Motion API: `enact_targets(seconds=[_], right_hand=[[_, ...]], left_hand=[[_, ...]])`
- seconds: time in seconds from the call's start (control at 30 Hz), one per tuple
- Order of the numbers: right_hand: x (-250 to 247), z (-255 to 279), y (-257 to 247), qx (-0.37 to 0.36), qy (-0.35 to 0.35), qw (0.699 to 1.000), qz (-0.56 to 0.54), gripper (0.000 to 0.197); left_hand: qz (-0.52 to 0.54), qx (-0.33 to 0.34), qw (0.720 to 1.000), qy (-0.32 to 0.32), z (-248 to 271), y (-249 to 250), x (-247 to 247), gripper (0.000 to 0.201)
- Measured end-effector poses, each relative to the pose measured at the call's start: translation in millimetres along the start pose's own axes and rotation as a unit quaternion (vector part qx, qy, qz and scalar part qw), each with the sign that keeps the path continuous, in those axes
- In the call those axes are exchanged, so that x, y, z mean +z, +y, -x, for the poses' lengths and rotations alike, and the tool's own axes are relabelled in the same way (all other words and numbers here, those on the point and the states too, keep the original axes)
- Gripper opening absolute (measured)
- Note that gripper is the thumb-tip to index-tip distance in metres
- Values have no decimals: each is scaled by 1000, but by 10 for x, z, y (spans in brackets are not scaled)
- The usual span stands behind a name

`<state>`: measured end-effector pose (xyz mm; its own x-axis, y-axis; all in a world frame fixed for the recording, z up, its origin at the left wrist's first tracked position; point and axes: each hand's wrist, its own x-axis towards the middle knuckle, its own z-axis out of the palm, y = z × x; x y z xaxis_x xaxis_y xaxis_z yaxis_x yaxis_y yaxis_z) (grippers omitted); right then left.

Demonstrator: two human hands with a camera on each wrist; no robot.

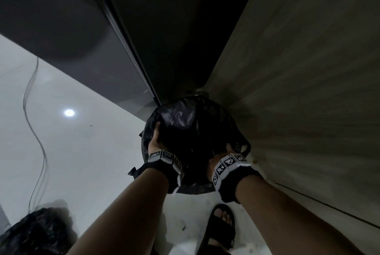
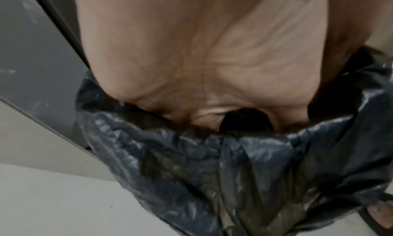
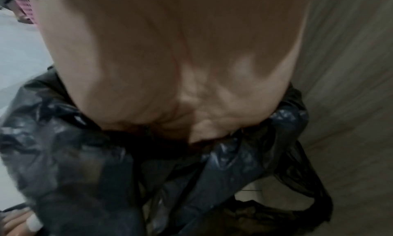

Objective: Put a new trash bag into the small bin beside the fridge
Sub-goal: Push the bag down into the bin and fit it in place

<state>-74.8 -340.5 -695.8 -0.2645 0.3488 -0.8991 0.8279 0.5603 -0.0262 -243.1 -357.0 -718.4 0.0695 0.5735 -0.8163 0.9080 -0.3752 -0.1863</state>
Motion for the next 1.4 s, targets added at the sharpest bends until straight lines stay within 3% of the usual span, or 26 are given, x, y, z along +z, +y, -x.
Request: enact_targets(seconds=[0.07,0.13,0.23,0.3,0.33,0.37,0.4,0.43,0.47,0.5,0.53,0.6,0.63,0.7,0.83,0.9,1.07,1.2,1.33,1.4], right_hand=[[-100,-14,-33,2,-3,999,-35,41],[-209,-22,-47,-6,40,992,-121,41],[-486,-80,28,-25,190,967,-165,29],[-655,-143,67,-28,253,955,-149,28],[-683,-204,34,-9,249,957,-148,30],[-681,-317,-92,69,216,965,-129,34],[-690,-368,-189,164,126,974,-90,41],[-766,-279,-184,252,16,956,-147,48],[-765,-269,-154,316,7,931,-184,53],[-704,-302,-131,314,27,936,-157,57],[-545,-437,-85,231,96,961,-116,63],[-457,-373,88,8,101,983,-151,85],[-436,-329,146,-17,103,984,-146,93],[-433,-354,187,-2,139,972,-191,98],[-570,-176,306,-11,274,928,-253,67],[-606,-27,403,10,330,895,-301,52],[-381,284,472,80,434,838,-320,56],[-160,354,508,136,364,843,-371,74],[4,302,509,112,252,852,-444,92],[69,258,504,95,251,841,-469,96]], left_hand=[[28,25,999,5,10,-35,0,94],[74,52,995,30,76,-52,-160,92],[120,75,977,157,89,-100,-482,53],[115,84,967,212,67,-139,-649,44],[101,82,968,213,53,-144,-695,51],[76,73,974,199,53,-148,-723,66],[40,60,983,172,60,-151,-730,84],[2,48,989,143,49,-139,-692,98],[-24,37,992,121,48,-123,-644,104],[-29,28,993,107,38,-106,-578,102],[-21,21,994,103,28,-95,-521,97],[-18,17,996,88,-15,-118,-392,95],[-19,26,996,82,-35,-142,-348,105],[-2,54,994,98,-66,-220,-320,123],[144,79,953,254,78,-413,-395,96],[191,61,933,301,212,-498,-372,96],[308,-25,916,258,497,-621,-177,103],[412,-36,893,178,616,-624,-62,103],[445,-26,883,150,543,-569,10,97],[472,-32,868,150,494,-558,7,96]])
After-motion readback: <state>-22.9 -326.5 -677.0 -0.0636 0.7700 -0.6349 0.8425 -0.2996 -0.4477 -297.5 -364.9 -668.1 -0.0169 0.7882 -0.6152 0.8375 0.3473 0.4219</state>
